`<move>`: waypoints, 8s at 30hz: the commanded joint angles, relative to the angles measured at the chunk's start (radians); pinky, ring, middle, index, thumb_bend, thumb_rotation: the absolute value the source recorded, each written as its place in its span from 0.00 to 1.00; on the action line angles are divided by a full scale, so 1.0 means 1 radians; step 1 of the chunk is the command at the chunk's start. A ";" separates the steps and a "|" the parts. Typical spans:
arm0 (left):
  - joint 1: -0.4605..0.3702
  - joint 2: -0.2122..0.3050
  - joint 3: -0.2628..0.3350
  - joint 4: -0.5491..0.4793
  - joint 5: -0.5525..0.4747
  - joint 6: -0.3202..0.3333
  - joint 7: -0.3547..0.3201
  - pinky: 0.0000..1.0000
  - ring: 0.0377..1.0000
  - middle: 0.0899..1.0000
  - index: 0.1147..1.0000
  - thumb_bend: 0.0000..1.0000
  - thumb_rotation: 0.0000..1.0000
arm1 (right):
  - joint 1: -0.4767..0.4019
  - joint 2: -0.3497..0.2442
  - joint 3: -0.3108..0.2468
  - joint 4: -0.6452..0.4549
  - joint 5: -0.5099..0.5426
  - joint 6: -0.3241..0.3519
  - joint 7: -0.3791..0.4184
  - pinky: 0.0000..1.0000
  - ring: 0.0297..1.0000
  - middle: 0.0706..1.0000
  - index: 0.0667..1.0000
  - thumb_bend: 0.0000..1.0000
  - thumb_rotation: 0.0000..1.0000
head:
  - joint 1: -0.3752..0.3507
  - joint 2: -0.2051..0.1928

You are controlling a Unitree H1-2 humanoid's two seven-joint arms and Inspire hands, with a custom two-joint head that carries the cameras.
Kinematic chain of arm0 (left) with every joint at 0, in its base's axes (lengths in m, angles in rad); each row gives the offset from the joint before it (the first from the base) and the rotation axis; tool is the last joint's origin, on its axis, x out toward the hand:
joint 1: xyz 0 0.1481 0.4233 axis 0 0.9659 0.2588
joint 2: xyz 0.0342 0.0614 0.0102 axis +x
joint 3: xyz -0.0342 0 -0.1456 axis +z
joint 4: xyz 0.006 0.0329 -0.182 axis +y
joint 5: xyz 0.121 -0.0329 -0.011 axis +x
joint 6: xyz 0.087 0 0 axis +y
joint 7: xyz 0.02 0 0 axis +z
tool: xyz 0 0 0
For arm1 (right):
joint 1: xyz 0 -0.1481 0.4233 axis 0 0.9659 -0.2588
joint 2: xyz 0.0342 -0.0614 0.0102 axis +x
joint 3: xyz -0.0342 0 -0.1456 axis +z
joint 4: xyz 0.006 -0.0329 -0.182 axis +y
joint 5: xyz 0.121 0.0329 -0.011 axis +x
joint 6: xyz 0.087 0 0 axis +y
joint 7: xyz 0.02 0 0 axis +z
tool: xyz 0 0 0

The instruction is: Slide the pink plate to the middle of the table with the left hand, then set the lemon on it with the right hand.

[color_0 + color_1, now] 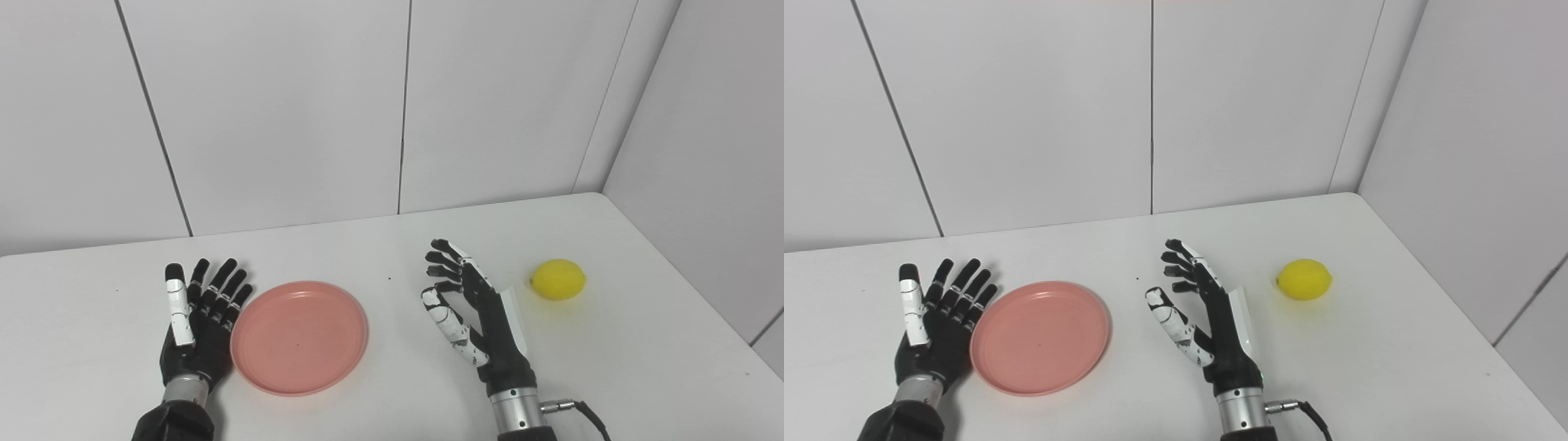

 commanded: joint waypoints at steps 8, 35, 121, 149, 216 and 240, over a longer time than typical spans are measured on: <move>0.010 0.007 -0.002 0.023 0.009 0.040 0.011 0.87 0.85 0.82 0.96 0.82 0.77 | -0.123 -0.158 -0.023 -0.049 -0.296 0.042 0.028 0.66 0.74 0.78 0.79 0.74 0.89 | -0.004 -0.007; 0.011 0.014 -0.007 0.042 0.015 0.029 -0.008 0.86 0.84 0.81 0.96 0.83 0.77 | -0.232 -0.491 -0.096 0.204 -0.540 0.077 0.024 0.73 0.71 0.70 0.70 0.79 0.80 | -0.001 -0.018; 0.047 0.011 -0.045 -0.025 0.037 0.064 -0.003 0.85 0.83 0.80 0.97 0.83 0.75 | -0.259 -0.614 0.066 0.740 -0.214 -0.045 -0.212 0.25 0.29 0.33 0.39 0.61 0.57 | 0.036 0.003; 0.071 -0.070 -0.078 -0.067 0.084 0.065 0.063 0.80 0.80 0.77 0.93 0.78 0.79 | -0.337 -0.636 0.056 0.393 -0.240 -0.088 -0.082 0.15 0.18 0.22 0.27 0.61 0.51 | 0.177 0.010; 0.083 -0.153 -0.142 -0.034 0.124 -0.012 0.122 0.79 0.78 0.76 0.91 0.84 0.76 | -0.449 -0.297 0.335 0.377 -0.327 -0.210 0.114 0.16 0.19 0.24 0.31 0.60 0.56 | 0.429 0.005; 0.084 -0.141 -0.154 -0.034 0.137 -0.002 0.117 0.82 0.77 0.75 0.90 0.85 0.78 | -0.467 -0.293 0.388 0.526 -0.354 -0.252 0.110 0.20 0.24 0.30 0.47 0.58 0.49 | 0.420 0.008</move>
